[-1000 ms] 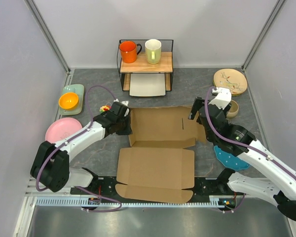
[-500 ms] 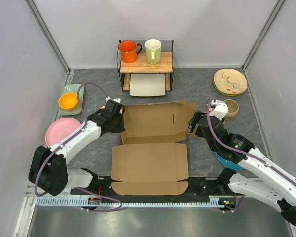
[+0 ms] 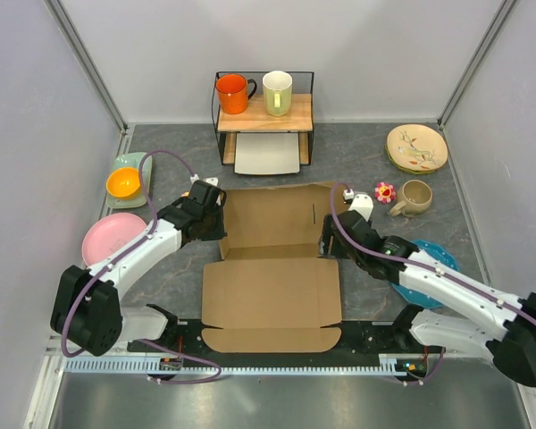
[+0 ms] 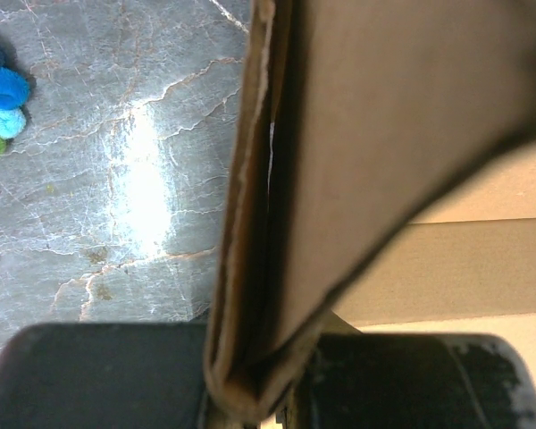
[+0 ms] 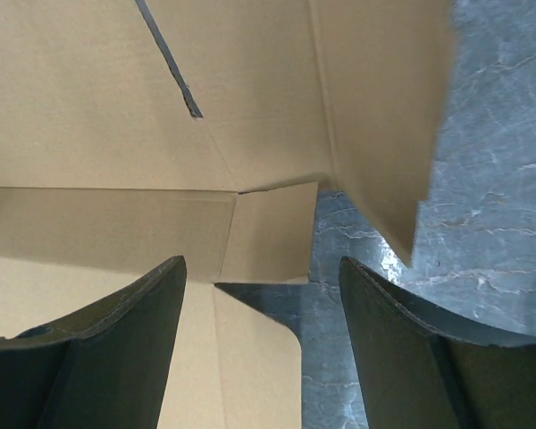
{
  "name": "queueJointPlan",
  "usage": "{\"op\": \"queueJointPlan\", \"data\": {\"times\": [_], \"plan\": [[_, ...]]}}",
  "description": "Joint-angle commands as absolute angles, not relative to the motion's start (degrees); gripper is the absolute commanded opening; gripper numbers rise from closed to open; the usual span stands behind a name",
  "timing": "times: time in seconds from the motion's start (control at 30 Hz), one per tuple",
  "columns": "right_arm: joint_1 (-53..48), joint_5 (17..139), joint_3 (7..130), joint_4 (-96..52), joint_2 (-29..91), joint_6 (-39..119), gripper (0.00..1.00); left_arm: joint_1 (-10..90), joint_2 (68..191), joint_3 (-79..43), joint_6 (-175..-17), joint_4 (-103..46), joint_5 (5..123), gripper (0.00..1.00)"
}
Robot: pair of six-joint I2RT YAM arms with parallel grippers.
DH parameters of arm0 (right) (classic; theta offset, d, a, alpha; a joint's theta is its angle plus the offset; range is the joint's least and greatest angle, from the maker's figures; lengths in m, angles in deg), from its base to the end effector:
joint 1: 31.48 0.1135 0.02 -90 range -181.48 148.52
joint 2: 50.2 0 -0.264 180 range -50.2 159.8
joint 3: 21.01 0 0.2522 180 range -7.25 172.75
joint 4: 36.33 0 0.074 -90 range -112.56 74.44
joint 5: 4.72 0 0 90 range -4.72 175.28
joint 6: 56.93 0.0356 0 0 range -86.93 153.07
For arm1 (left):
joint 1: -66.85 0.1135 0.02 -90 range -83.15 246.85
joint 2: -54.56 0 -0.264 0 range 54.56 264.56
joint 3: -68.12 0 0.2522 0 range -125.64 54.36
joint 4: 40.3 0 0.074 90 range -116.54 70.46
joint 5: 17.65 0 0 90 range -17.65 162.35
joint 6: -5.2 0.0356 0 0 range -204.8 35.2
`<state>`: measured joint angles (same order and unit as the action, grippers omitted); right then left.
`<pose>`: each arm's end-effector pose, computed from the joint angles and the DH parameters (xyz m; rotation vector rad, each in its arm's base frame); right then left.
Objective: Fold the paper box
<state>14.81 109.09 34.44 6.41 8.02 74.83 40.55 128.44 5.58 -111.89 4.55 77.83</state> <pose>0.1538 0.1401 0.2497 0.1069 2.2982 0.3041 0.2300 -0.1099 0.2266 -0.0549 2.5621 -0.2403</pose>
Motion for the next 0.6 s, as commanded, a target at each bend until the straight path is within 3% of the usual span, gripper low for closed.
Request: {"op": "queueJointPlan", "data": {"times": [0.0,0.33,0.57], "plan": [[15.02,107.17,35.73,2.66,13.16,74.73,0.76,40.92,126.63,4.88,-112.05,2.29,77.01,0.02],[15.02,106.73,36.44,2.4,19.41,76.4,0.73,40.92,125.84,4.61,-110.9,3.26,77.27,0.02],[15.37,104.53,35.82,-3.22,17.13,74.47,0.61,40.92,125.66,5.23,-110.9,3.17,76.92,0.02]]}}
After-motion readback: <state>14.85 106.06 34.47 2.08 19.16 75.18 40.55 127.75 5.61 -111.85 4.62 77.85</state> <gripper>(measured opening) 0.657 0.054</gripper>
